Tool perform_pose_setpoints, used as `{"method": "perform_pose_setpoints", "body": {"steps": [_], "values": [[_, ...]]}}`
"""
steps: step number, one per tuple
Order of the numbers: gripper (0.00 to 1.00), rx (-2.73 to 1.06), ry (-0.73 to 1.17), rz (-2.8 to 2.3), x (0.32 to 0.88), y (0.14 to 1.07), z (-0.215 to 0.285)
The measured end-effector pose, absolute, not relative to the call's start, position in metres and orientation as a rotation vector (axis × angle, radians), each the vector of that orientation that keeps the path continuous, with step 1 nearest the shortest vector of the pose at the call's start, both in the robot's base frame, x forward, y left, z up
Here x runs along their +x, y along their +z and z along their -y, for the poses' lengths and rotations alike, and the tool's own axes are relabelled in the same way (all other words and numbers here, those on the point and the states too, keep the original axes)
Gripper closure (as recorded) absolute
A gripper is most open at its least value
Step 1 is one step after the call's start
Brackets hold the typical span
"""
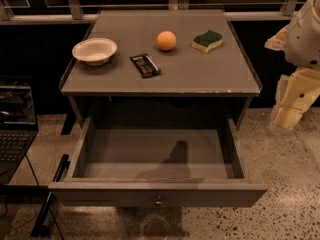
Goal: Place rxbar chocolate into top drawer
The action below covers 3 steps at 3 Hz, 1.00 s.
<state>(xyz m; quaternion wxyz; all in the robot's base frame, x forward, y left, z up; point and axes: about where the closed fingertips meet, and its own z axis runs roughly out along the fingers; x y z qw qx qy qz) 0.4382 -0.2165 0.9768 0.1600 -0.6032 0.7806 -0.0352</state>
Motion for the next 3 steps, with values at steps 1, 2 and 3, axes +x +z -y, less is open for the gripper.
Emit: {"method": "perform_pose_setpoints", "body": {"steps": [1, 2, 3], "values": [[0.00, -1.723, -0.101, -2.230, 0.438, 0.977, 0.216], [0.00, -1.643, -0.079, -2.212, 0.441, 0.976, 0.214], [0.00, -1.367, 0.067, -2.255, 0.440, 0.955, 0.211]]}}
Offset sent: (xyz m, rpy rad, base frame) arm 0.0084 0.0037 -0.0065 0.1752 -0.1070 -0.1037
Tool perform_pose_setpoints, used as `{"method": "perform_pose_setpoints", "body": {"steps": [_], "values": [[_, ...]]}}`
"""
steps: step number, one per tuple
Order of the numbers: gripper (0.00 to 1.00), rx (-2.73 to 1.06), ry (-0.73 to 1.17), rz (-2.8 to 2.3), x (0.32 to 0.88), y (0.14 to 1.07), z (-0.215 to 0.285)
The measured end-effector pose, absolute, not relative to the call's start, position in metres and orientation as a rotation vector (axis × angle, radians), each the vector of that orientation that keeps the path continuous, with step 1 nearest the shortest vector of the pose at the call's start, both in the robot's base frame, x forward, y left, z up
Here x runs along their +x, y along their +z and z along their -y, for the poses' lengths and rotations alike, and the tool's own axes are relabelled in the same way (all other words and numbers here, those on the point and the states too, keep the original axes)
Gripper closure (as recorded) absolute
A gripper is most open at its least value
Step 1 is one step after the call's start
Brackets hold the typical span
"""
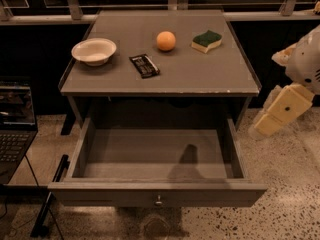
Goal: Place rxbar chocolate into top drawer
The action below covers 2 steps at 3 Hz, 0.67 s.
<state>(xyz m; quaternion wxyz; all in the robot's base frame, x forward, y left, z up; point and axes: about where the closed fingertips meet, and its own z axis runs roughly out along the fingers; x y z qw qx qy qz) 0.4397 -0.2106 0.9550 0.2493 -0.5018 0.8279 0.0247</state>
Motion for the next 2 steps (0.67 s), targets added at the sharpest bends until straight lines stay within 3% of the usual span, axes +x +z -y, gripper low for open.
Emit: {"method": "perform_pose_setpoints", "body": {"steps": [2], "values": [[0.00, -1.256, 0.091, -2.209, 0.4529, 0.9661, 0.2024]]}}
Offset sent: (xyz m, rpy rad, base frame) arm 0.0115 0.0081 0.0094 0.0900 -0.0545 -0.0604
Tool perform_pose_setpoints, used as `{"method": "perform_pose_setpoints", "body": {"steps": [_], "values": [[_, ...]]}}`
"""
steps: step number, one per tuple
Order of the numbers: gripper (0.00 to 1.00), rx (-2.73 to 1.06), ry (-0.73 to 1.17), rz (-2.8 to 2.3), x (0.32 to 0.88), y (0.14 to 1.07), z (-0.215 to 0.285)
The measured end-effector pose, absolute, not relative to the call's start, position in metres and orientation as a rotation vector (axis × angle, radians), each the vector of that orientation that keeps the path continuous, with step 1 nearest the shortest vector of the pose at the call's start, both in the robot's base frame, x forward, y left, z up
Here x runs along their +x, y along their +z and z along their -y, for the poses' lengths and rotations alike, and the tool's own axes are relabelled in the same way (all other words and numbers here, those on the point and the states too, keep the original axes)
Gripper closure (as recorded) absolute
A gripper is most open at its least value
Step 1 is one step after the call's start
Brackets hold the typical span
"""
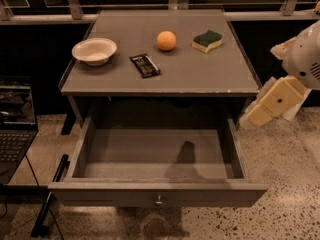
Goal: Place rxbar chocolate into top drawer
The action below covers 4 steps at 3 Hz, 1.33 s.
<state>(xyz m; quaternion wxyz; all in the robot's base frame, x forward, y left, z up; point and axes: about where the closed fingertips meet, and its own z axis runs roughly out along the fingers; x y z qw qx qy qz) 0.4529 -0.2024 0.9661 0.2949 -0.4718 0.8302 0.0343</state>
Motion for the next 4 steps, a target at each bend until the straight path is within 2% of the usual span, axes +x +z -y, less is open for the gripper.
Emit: {"method": "perform_pose_setpoints", "body": {"steps": [1, 3, 4], "values": [[0.00, -1.137, 0.101, -2.214, 0.458, 0.959, 0.204], [0.00, -0.801, 0.153, -2.315, 0.548, 0.898, 0.195], [0.00, -0.865, 0.095, -2.391, 0.583, 0.884, 0.174]]}}
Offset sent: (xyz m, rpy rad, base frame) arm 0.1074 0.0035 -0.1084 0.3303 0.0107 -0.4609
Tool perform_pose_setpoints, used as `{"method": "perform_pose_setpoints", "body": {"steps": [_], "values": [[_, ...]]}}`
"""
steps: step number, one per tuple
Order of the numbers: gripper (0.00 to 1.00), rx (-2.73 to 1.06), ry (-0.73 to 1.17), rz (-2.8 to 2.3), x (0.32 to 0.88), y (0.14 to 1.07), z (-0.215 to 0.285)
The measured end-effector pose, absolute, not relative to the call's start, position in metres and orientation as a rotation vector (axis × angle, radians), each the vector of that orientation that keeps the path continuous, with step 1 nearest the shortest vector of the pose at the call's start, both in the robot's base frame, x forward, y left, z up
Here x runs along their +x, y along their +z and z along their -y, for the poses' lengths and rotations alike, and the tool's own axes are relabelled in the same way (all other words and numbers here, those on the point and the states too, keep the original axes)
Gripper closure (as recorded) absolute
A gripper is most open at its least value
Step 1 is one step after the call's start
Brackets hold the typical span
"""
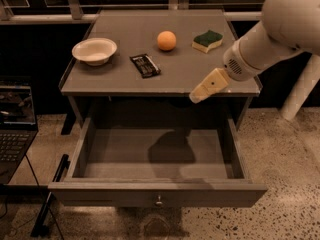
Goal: Place rxbar chocolate into top drawer
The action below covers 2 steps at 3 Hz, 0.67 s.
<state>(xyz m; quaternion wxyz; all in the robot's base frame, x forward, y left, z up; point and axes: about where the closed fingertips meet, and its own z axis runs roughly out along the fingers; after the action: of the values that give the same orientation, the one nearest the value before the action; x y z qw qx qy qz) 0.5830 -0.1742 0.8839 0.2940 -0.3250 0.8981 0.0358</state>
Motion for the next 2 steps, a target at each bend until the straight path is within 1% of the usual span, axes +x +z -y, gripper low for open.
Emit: {"method": "perform_pose_setpoints", "body": {"steps": [1, 2], "values": [[0.00, -0.925, 0.118, -2.380, 0.5927, 0.8695, 0.1555], [0.00, -0.920, 0.115, -2.356, 0.5971, 0.8730, 0.1539]]}}
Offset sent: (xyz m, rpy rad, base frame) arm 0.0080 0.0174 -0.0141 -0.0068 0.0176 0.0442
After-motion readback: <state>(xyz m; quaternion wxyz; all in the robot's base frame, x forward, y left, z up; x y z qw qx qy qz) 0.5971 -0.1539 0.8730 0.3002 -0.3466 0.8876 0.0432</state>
